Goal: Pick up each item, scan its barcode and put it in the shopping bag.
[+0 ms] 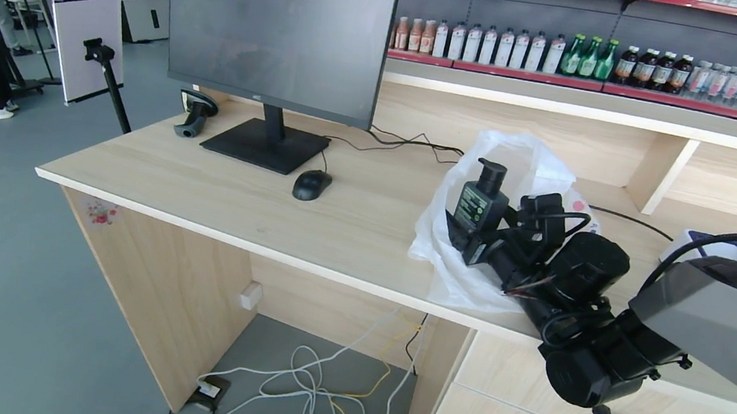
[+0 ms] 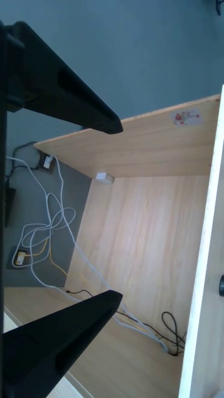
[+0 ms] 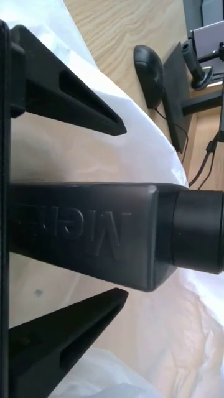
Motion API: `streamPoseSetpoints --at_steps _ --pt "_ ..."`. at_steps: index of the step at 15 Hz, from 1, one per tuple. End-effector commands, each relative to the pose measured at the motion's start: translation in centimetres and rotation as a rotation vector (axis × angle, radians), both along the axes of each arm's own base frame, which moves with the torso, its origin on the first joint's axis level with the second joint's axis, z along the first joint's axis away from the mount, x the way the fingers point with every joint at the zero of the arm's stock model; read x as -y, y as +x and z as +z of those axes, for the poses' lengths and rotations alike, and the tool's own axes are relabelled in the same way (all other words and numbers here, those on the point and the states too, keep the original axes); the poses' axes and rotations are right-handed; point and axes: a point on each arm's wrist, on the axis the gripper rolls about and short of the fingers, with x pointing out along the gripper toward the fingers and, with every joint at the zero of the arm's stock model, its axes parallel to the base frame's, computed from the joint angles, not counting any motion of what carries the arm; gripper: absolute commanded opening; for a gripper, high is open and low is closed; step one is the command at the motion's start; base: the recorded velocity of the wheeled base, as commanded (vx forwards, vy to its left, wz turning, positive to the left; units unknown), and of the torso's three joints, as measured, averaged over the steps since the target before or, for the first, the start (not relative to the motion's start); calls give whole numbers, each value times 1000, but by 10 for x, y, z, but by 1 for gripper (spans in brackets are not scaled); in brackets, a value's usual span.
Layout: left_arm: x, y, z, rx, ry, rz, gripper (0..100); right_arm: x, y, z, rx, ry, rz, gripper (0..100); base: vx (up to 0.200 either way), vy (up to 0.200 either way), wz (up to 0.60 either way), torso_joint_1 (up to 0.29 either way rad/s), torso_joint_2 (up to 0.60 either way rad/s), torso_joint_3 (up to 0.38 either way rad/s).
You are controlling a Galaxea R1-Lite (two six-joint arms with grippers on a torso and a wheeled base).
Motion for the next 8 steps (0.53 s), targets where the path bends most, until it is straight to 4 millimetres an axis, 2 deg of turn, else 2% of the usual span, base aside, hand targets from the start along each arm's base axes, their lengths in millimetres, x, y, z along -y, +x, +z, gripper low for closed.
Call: streamPoseSetpoints --at_steps 1,4,8 --pt "0 0 0 0 -1 0 100 2 1 0 2 0 -5 100 0 0 0 0 0 0" --pt "0 0 0 -3 -2 0 100 9 1 13 36 11 -23 100 0 0 0 0 0 0" --pt "0 0 -1 -6 -4 -2 100 13 -15 45 103 22 -19 100 0 0 0 0 0 0"
